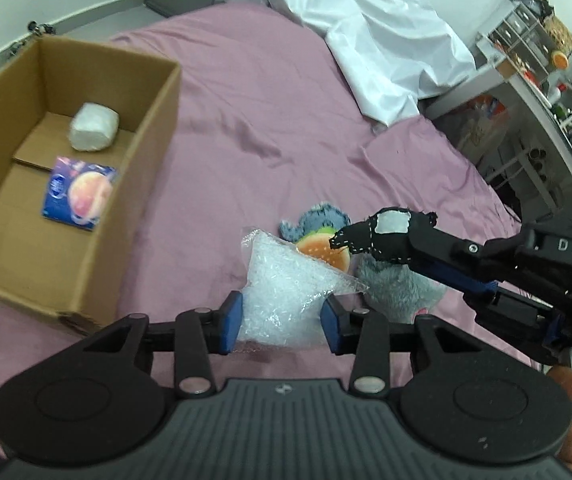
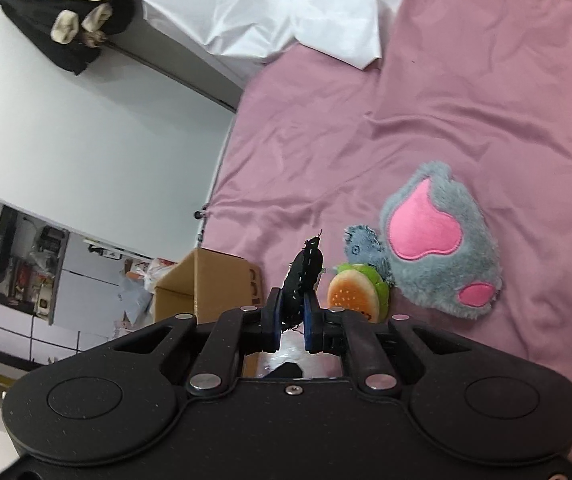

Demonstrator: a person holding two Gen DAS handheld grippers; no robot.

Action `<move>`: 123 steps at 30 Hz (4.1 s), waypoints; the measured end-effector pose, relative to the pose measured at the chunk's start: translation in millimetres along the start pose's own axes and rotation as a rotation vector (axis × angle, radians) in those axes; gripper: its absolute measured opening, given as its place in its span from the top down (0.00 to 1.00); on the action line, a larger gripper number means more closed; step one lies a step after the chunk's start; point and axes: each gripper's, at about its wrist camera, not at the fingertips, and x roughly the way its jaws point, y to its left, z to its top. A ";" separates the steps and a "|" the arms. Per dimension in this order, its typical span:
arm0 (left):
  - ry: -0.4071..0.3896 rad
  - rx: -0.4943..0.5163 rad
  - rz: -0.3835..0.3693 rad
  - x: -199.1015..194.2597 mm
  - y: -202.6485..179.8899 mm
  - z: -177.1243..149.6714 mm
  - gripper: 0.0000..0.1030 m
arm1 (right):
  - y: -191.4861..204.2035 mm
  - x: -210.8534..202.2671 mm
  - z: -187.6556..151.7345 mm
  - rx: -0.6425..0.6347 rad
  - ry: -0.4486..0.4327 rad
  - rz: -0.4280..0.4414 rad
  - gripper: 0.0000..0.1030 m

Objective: Organize soft objects
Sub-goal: 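Carry the bubble wrap with the left tool while the right tool carries the black item, then open the left tool over the box to drop the bubble wrap while the right tool releases the black item, then move both tools from the box toward the grey plush with the pink heart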

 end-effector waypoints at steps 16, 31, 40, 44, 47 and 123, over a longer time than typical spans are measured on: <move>-0.113 0.029 0.051 -54.6 6.4 9.1 0.61 | 24.8 -18.0 -6.6 -0.137 -0.062 0.141 0.90; -0.191 -0.032 0.087 -89.7 42.3 34.4 0.61 | 63.4 -16.6 -14.3 -0.244 -0.099 0.124 0.90; -0.215 -0.078 0.117 -101.5 78.7 44.3 0.61 | 99.5 13.3 -33.4 -0.321 -0.076 0.101 0.90; -0.212 -0.097 0.125 -101.3 96.3 47.8 0.61 | 109.6 24.8 -38.7 -0.333 -0.070 0.093 0.90; -0.209 -0.111 0.128 -99.1 108.2 51.1 0.61 | 116.5 32.7 -43.1 -0.342 -0.065 0.086 0.90; -0.259 -0.124 0.162 -140.6 107.9 72.2 0.00 | 142.9 4.9 -45.4 -0.309 -0.065 -0.150 0.08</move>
